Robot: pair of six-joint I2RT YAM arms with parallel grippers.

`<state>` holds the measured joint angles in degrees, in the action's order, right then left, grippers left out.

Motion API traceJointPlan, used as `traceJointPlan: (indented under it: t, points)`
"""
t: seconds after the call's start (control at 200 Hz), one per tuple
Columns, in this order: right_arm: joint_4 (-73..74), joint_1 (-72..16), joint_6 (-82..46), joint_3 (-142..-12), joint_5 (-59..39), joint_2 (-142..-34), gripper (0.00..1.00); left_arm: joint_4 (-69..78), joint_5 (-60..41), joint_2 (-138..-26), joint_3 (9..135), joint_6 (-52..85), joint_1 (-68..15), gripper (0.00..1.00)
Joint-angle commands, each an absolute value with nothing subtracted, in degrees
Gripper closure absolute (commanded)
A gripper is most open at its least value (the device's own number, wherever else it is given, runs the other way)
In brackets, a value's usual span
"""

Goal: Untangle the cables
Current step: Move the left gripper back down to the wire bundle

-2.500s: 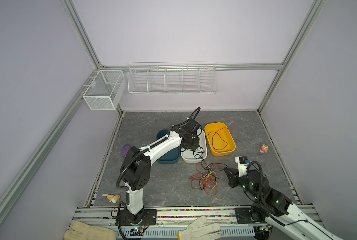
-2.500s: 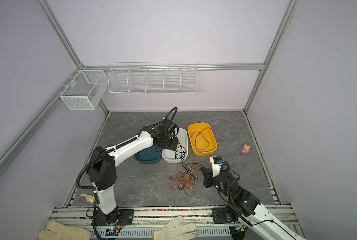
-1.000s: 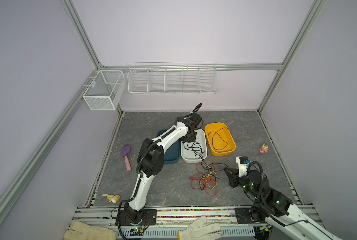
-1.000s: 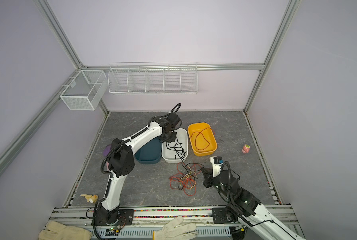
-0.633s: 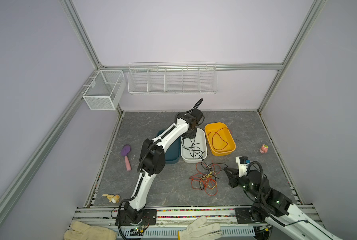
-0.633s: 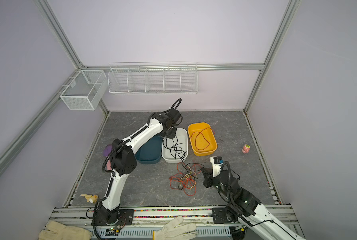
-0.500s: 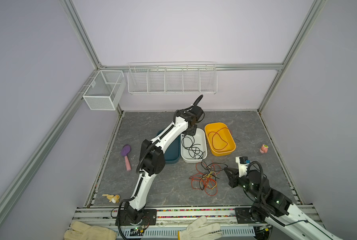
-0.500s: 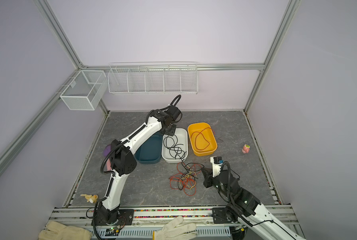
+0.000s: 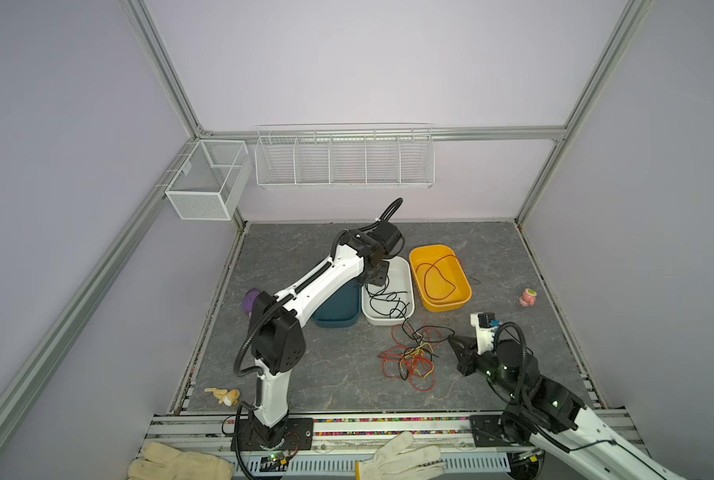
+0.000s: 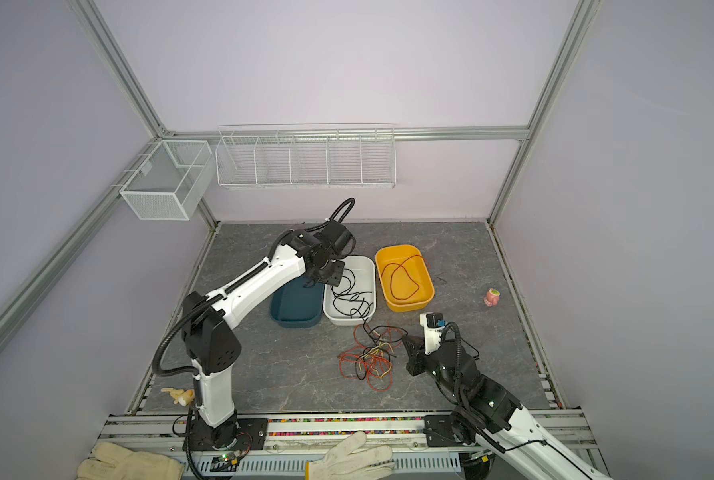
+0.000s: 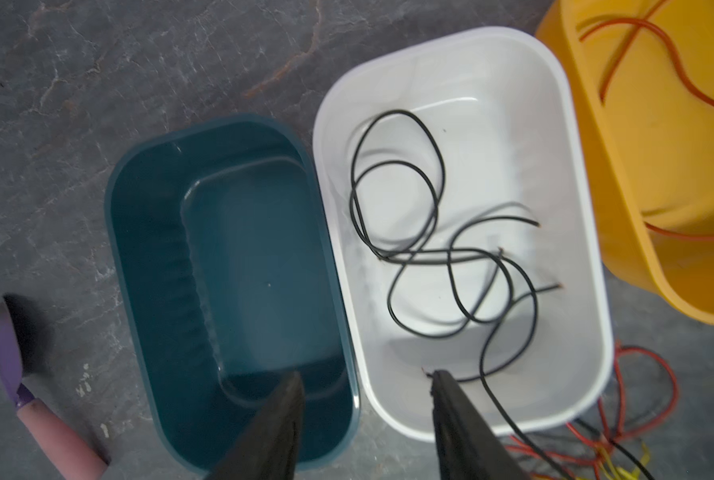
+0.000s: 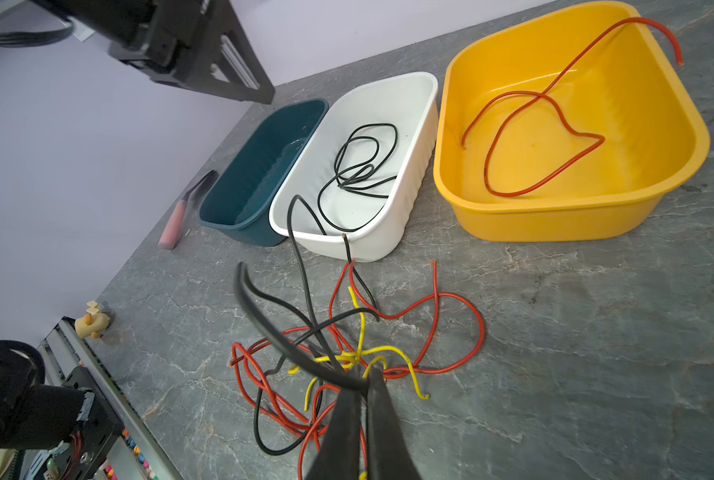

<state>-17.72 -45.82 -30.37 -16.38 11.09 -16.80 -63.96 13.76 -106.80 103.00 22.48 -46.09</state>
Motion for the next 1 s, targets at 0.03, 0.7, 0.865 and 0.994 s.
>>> traceJointPlan:
  t: [0.03, 0.7, 0.865, 0.994]
  points:
    - [-17.2, -45.6, -29.0, -17.0, 11.2, -16.6, 0.94, -55.9, 10.1, -97.2, 90.7, 26.7, -50.6, 0.5]
    - [-23.4, -45.5, -31.2, -28.5, 9.1, -24.6, 0.94, -21.6, -3.5, -81.0, 57.5, 21.1, -69.0, 0.44]
    - [-24.7, -45.6, -31.6, -29.5, 7.0, -23.6, 0.94, -22.5, -2.1, -85.6, 59.3, 19.3, -69.3, 0.44]
    - [-26.3, -45.5, -32.0, -30.3, 6.3, -22.7, 0.94, -22.9, -0.5, -87.9, 60.0, 18.5, -69.3, 0.44]
